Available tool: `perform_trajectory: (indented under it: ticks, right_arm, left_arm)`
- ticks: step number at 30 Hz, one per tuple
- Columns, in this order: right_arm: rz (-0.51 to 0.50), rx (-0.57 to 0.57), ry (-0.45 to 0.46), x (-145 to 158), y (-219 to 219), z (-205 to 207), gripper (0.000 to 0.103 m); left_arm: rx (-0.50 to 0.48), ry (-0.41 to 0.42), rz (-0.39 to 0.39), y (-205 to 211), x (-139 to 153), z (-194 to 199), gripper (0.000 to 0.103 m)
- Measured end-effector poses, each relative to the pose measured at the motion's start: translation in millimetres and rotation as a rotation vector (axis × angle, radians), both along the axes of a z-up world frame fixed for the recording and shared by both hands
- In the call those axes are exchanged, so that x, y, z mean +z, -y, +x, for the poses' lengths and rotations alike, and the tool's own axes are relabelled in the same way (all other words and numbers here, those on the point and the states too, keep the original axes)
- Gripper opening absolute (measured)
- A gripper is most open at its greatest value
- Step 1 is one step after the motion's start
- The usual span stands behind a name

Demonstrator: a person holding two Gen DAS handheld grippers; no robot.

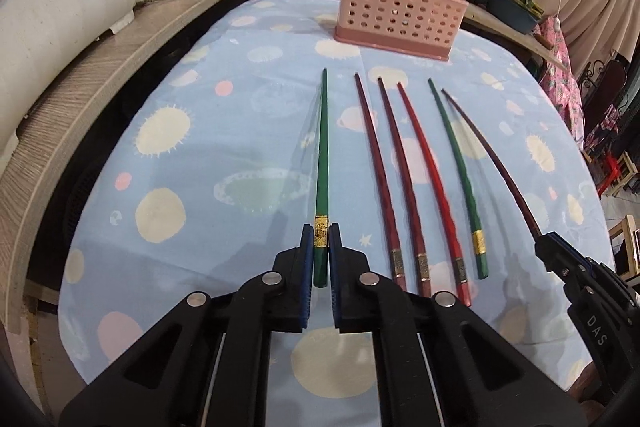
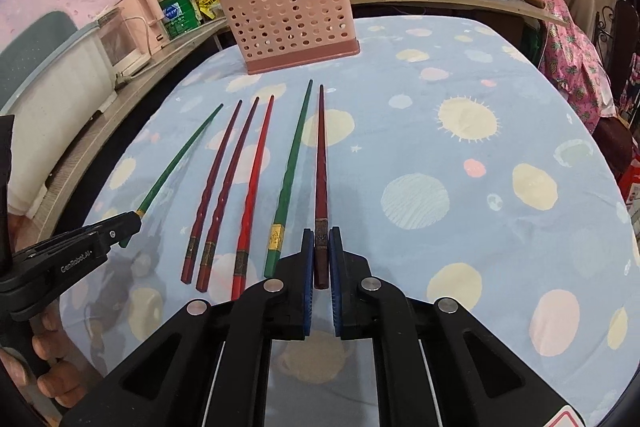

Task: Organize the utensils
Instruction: 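Close the left tool on the green chopstick while the right tool grasps the dark red chopstick, then lift both held chopsticks upright and lower them into the pink basket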

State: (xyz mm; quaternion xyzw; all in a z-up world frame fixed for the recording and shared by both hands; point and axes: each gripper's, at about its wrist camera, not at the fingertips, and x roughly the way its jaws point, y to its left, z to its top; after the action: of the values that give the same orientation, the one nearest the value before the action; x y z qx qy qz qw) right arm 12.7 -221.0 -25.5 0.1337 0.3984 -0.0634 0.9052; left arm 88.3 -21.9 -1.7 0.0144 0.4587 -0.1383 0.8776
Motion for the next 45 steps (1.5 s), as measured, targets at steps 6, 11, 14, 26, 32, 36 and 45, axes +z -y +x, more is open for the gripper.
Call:
perform_trajectory:
  ticks: [6,11,14,26,32,36,45]
  right_arm:
    - [0.013,-0.02,0.079,45,15,-5,0.008]
    - [0.001,-0.032,0.155,88,25,2,0.008]
    - [-0.021,-0.031,0.2,112,29,9,0.008]
    - [-0.013,-0.034,0.333,181,55,50,0.008]
    - [0.024,-0.037,0.415,215,68,74,0.008]
    - [0.049,-0.041,0.485,242,75,94,0.008]
    - [0.079,-0.06,0.594,287,92,159,0.008]
  left_arm:
    - [0.012,0.053,-0.041,-8,42,5,0.007]
    - [0.014,0.091,-0.107,-13,81,17,0.007]
    - [0.026,0.131,-0.124,-14,103,27,0.007]
    - [0.036,0.222,-0.168,1,173,77,0.007]
    - [0.019,0.282,-0.217,16,214,100,0.007]
    - [0.016,0.344,-0.249,29,245,119,0.007]
    - [0.038,0.475,-0.291,53,295,169,0.007]
